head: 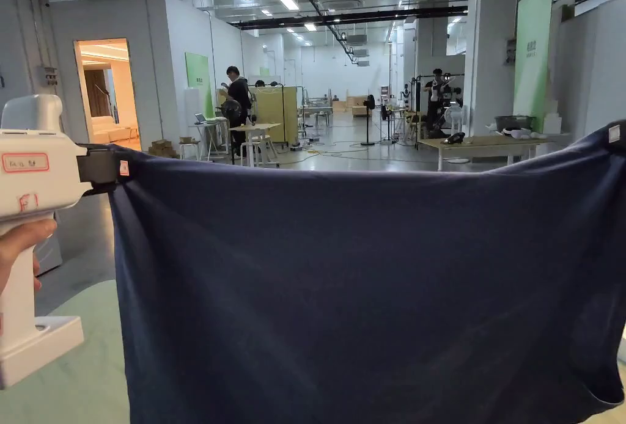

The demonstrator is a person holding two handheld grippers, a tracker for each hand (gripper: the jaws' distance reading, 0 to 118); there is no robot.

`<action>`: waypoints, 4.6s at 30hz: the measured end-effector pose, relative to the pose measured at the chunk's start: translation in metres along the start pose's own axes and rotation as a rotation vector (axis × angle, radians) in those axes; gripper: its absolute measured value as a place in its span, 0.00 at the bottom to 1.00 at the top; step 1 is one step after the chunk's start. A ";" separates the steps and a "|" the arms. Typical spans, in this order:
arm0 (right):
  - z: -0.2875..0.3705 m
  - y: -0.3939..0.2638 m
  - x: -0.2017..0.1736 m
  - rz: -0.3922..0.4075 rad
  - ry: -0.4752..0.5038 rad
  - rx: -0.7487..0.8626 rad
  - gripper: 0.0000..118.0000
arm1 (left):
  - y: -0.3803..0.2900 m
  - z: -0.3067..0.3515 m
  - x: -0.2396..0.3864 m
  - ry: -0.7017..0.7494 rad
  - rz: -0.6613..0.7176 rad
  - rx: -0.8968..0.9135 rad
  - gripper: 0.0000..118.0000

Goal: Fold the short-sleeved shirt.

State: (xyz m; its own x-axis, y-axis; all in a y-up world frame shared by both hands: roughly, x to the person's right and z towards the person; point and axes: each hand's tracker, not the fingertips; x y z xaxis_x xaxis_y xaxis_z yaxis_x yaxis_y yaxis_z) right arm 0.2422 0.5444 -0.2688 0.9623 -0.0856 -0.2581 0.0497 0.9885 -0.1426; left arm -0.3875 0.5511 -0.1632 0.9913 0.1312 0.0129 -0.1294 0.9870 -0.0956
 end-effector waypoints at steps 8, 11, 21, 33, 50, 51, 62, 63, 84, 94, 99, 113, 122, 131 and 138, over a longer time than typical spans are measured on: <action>-0.031 0.049 -0.007 -0.014 -0.128 -0.004 0.02 | 0.012 -0.012 -0.003 0.039 0.003 0.030 0.05; -0.032 0.049 -0.009 0.007 -0.145 0.012 0.02 | 0.009 -0.021 -0.004 0.048 -0.005 0.020 0.05; -0.045 0.064 -0.022 0.063 -0.188 0.052 0.02 | 0.013 -0.061 -0.009 0.040 0.064 0.010 0.05; -0.137 0.072 -0.016 0.108 -0.219 0.051 0.02 | 0.013 -0.149 -0.007 0.116 0.028 0.018 0.05; -0.235 0.107 -0.024 0.121 -0.283 0.080 0.02 | 0.022 -0.239 -0.014 0.157 0.013 -0.022 0.05; -0.240 0.106 -0.023 0.097 -0.293 0.079 0.02 | 0.022 -0.243 -0.014 0.155 0.022 -0.021 0.05; -0.262 -0.015 -0.006 0.050 -0.223 -0.101 0.02 | -0.087 -0.272 -0.035 0.139 0.089 -0.190 0.05; -0.259 -0.034 -0.002 0.029 -0.217 -0.149 0.02 | -0.111 -0.269 -0.038 0.127 0.093 -0.216 0.05; 0.012 -0.323 0.019 -0.143 -0.161 -0.261 0.02 | -0.347 -0.030 -0.025 -0.032 0.202 -0.386 0.05; 0.068 -0.417 0.032 -0.152 -0.152 -0.494 0.02 | -0.437 0.019 -0.042 -0.115 0.082 -0.551 0.05; 0.067 -0.442 0.042 -0.151 -0.123 -0.540 0.02 | -0.452 0.022 -0.047 -0.116 0.000 -0.648 0.05; 0.082 -0.474 0.050 -0.171 -0.204 -0.559 0.46 | -0.470 0.029 -0.052 -0.066 -0.009 -0.720 0.67; 0.139 -0.404 0.019 -0.230 -0.269 -0.286 0.63 | -0.363 0.090 0.009 0.098 0.017 -0.424 0.67; 0.133 -0.331 -0.063 -0.102 -0.176 -0.123 0.57 | -0.310 0.102 0.096 0.055 -0.123 -0.170 0.62; 0.134 -0.305 -0.093 0.003 -0.124 -0.068 0.00 | -0.304 0.114 0.112 0.003 -0.083 -0.129 0.01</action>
State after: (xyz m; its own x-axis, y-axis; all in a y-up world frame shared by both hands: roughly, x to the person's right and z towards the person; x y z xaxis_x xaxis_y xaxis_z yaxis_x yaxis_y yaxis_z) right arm 0.1737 0.2671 -0.0730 0.9883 -0.0627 -0.1391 0.0328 0.9777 -0.2076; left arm -0.2404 0.2764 -0.0189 0.9985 0.0495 0.0234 -0.0431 0.9741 -0.2218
